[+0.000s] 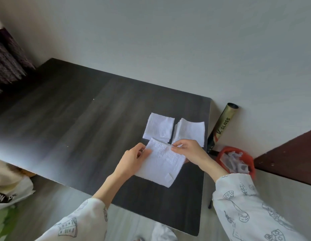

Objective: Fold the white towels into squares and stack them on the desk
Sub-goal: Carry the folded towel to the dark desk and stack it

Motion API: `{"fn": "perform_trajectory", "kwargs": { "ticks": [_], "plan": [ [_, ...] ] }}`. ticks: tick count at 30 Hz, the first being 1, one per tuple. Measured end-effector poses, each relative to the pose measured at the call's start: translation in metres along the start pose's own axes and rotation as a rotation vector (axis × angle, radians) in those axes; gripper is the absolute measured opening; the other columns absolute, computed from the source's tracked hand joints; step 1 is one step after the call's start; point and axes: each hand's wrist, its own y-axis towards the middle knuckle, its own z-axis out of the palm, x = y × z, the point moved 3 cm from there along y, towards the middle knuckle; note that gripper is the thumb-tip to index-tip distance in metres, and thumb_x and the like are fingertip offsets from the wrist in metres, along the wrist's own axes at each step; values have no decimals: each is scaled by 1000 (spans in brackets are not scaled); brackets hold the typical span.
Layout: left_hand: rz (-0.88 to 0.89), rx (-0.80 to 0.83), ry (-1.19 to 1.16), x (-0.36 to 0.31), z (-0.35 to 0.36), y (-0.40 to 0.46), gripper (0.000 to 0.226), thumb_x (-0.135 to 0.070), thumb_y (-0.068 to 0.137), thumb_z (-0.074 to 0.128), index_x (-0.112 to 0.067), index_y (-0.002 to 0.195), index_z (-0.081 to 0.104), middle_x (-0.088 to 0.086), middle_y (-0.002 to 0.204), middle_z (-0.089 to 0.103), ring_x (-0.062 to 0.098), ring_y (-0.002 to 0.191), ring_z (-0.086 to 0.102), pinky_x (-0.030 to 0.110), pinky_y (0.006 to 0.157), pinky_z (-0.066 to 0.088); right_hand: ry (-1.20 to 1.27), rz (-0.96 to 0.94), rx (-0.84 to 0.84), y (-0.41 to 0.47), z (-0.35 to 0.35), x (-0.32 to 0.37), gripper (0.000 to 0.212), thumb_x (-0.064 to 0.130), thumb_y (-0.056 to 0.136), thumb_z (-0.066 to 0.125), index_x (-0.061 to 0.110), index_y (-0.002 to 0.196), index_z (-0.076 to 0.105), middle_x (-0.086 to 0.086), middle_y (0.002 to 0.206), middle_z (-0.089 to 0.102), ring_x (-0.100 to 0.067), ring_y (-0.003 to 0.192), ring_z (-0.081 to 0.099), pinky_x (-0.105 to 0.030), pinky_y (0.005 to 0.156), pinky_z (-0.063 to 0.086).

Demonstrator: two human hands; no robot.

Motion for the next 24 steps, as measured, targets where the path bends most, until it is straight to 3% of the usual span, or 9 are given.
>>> {"fn": "perform_trajectory", "kwargs": {
  "ticks": [2,6,9,16,18,20,24],
  "plan": [
    [-33,-19,-65,0,1,24,23,-47,93,43,-27,84,50,-2,76,65,17,62,56,28,54,43,115,66,9,33,-10,-1,19,18,87,63,21,106,61,-4,107,60,-16,95,59,-20,65,52],
    [-105,-90,-119,5,7,85,19,-44,94,42,-27,91,49,2,81,67,26,73,63,36,57,48,305,159,106,99,-25,-8,39,9,87,61,25,122,53,-5,122,49,-22,110,53,-33,84,52],
    [-150,-103,-111,6,14,133,16,-44,94,40,-30,94,47,0,84,67,25,76,64,43,63,53,276,187,118,146,-33,-13,44,3,87,55,20,128,50,-6,123,45,-23,108,51,-29,72,53],
    [-248,-104,95,13,25,220,20,-41,95,39,-29,109,45,2,93,65,26,81,61,43,74,53,97,169,-28,230,-42,-26,36,2,86,51,9,121,56,-11,123,55,-22,93,55,-19,50,48],
    [-280,-71,209,12,29,231,27,-39,96,37,-27,119,43,5,99,64,28,84,60,39,76,50,70,183,-28,243,-42,-28,38,5,86,51,9,123,54,-11,123,54,-22,93,55,-24,58,53],
    [-302,-6,327,12,33,236,37,-39,97,36,-24,131,36,7,111,60,30,92,58,38,79,46,47,216,-3,250,-41,-30,42,8,87,52,9,128,50,-10,120,53,-22,90,55,-34,77,56],
    [-283,69,431,10,38,234,51,-42,96,37,-20,140,24,4,136,46,32,112,54,42,92,45,22,245,28,243,-43,-29,49,14,90,48,11,138,39,-10,131,47,-19,92,51,-39,95,49]
  ]
}}
